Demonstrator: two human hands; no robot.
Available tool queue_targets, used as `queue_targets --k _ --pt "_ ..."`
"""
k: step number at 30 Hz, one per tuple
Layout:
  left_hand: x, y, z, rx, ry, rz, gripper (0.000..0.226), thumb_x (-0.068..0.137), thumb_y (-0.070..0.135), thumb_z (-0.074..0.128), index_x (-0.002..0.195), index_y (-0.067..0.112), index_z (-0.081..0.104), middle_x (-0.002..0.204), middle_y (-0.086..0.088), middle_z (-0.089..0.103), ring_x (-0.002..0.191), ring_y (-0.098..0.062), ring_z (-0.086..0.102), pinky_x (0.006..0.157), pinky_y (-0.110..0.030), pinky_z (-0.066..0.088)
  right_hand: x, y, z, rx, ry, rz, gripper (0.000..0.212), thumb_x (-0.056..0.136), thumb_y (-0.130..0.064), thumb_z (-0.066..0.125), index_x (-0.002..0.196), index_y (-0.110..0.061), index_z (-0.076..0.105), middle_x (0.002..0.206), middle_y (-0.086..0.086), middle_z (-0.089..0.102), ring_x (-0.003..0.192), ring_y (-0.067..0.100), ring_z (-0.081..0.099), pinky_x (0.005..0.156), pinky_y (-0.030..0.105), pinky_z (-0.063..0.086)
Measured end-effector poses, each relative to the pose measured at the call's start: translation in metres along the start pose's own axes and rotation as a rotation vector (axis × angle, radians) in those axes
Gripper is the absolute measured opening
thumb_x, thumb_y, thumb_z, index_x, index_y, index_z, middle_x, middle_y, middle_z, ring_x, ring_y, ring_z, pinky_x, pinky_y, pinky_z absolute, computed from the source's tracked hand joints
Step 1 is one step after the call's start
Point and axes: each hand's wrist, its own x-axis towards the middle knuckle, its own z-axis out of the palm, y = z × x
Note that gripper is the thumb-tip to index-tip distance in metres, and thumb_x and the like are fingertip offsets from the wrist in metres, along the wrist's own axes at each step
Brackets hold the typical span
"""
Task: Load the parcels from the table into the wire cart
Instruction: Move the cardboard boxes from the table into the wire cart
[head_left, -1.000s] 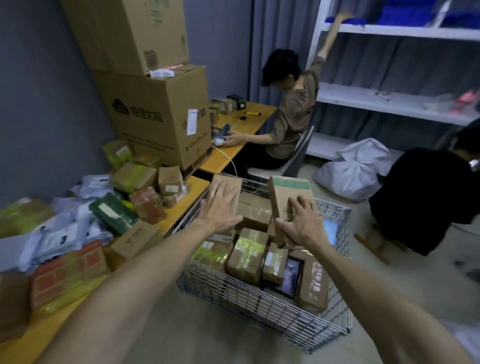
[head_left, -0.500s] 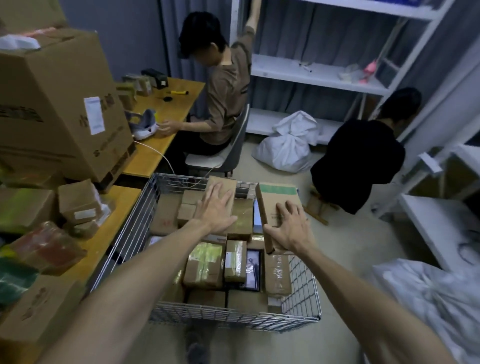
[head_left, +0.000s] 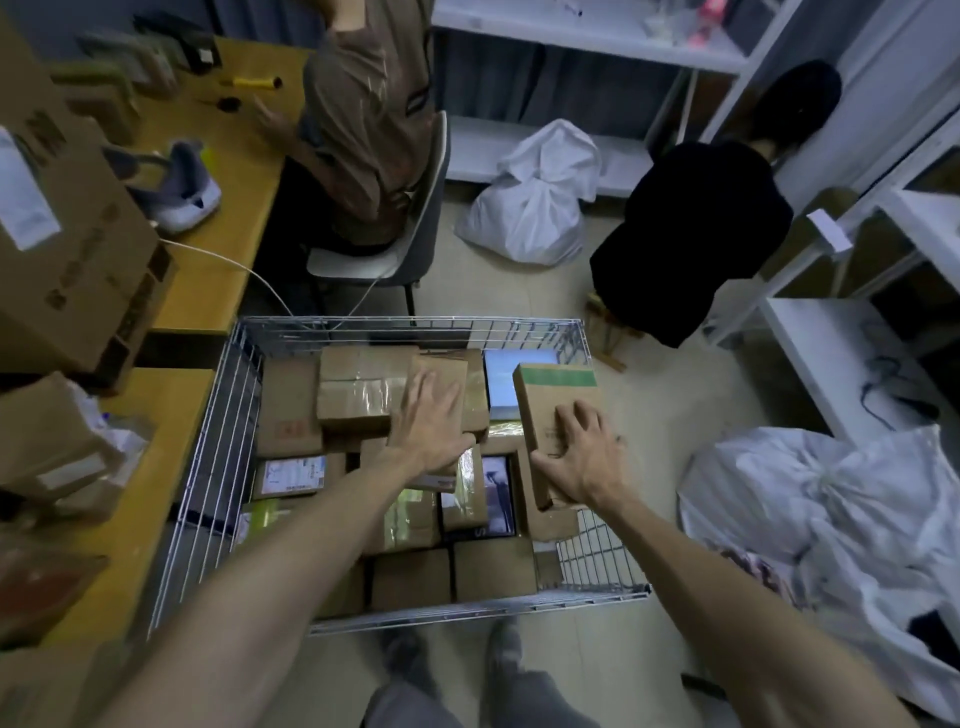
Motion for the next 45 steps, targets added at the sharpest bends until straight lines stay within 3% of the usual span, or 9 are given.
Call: queue_targets --k 6,13,22,30,34,36,45 --pt "0.007 -0.011 0.067 -0.125 -0.061 -0.118 0.088 0.083 0.053 0.067 0.155 0.028 0.023 0.166 -0.005 -0.003 0.151 -0.027 -0.008 0.119 -0.061 0.015 0.006 0.012 0.057 0.039 -0.068 0.007 0.076 0.069 -0.079 0.039 0.124 -0.027 0.038 0.138 0.005 0.039 0.123 0.026 0.037 0.093 0.053 0.043" --pt "0.013 -0.029 0.174 -0.216 -0.096 -0.249 0.086 0.082 0.05 0.07 0.154 0.026 0.029 0.166 -0.006 -0.001 0.151 -0.027 -0.005 0.119 -0.06 0.016 0.013 0.036 0.149 0.04 -0.264 -0.025 0.078 0.075 -0.076 0.046 0.133 -0.026 0.033 0.145 0.007 0.034 0.131 0.028 0.033 0.1 0.059 0.039" --pt "0.064 -0.062 0.264 -0.219 -0.045 -0.298 0.086 0.082 0.047 0.071 0.154 0.027 0.028 0.165 -0.006 -0.001 0.151 -0.026 -0.004 0.116 -0.063 0.02 0.065 0.047 0.253 -0.009 -0.283 -0.026 0.083 0.079 -0.075 0.043 0.145 -0.027 0.028 0.154 0.009 0.025 0.139 0.03 0.024 0.104 0.055 0.035" --pt "0.099 -0.074 0.305 -0.168 0.093 -0.178 0.091 0.077 0.044 0.072 0.155 0.028 0.028 0.165 -0.01 0.001 0.151 -0.026 -0.002 0.109 -0.057 0.03 0.092 0.048 0.329 -0.143 -0.244 -0.076 0.091 0.08 -0.075 0.044 0.151 -0.023 0.021 0.161 0.011 0.013 0.147 0.03 0.012 0.107 0.06 0.029" --pt "0.103 -0.076 0.317 -0.224 0.136 -0.087 0.091 0.072 0.049 0.066 0.153 0.024 0.032 0.164 -0.013 0.008 0.151 -0.029 0.005 0.106 -0.061 0.035 0.089 0.04 0.349 -0.097 -0.225 -0.07 0.097 0.078 -0.076 0.047 0.154 -0.024 0.018 0.162 0.012 0.011 0.147 0.031 0.011 0.108 0.062 0.028" --pt "0.102 -0.079 0.324 -0.275 0.174 -0.108 0.09 0.071 0.051 0.059 0.152 0.022 0.034 0.163 -0.014 0.011 0.15 -0.029 0.007 0.107 -0.062 0.035 0.088 0.033 0.357 -0.041 -0.208 -0.049 0.097 0.077 -0.075 0.049 0.154 -0.024 0.019 0.161 0.012 0.013 0.146 0.032 0.012 0.109 0.063 0.026" --pt "0.103 -0.089 0.325 -0.319 0.223 -0.155 0.09 0.074 0.044 0.067 0.153 0.021 0.031 0.163 -0.015 0.01 0.15 -0.031 0.009 0.111 -0.055 0.03 0.089 0.027 0.37 0.081 -0.12 -0.008 0.097 0.069 -0.071 0.054 0.151 -0.024 0.031 0.157 0.013 0.023 0.145 0.032 0.017 0.105 0.065 0.029"
